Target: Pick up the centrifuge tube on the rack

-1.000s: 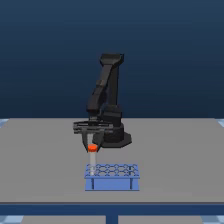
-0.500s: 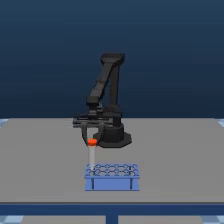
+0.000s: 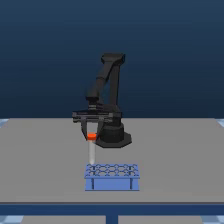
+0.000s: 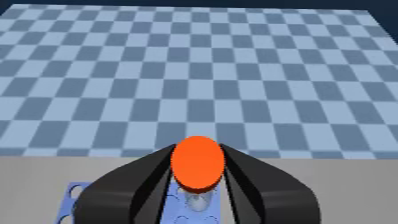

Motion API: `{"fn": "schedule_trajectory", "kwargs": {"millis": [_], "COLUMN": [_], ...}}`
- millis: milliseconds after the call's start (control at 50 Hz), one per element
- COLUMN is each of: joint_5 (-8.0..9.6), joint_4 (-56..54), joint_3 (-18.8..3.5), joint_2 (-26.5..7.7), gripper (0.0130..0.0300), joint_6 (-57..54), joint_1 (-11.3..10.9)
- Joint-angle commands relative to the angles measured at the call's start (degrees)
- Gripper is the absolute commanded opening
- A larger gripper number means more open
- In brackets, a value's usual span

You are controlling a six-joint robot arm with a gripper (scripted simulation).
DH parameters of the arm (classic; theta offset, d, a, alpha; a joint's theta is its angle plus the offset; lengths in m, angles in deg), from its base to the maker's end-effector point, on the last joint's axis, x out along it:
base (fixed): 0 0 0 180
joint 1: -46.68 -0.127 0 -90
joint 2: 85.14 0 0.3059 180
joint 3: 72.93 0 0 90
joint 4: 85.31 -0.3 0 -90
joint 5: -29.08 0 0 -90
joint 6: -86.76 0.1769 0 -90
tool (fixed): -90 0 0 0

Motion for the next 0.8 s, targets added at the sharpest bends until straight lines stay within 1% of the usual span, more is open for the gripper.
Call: {"fn": "schedule_trajectory", "kwargs": {"millis": [20,260,800], "joint_5": [-0.62,-1.12,-1.18], "joint_4": [2.21,4.85,5.17], "joint_3": [-0.46,-1.05,-1.13], "joint_2": [0.27,0.62,0.66], "gripper": [0.013,0.013,0.013], "joint_6": [3.17,5.94,6.27], "joint_1": [0.0,0.0,0.0]}}
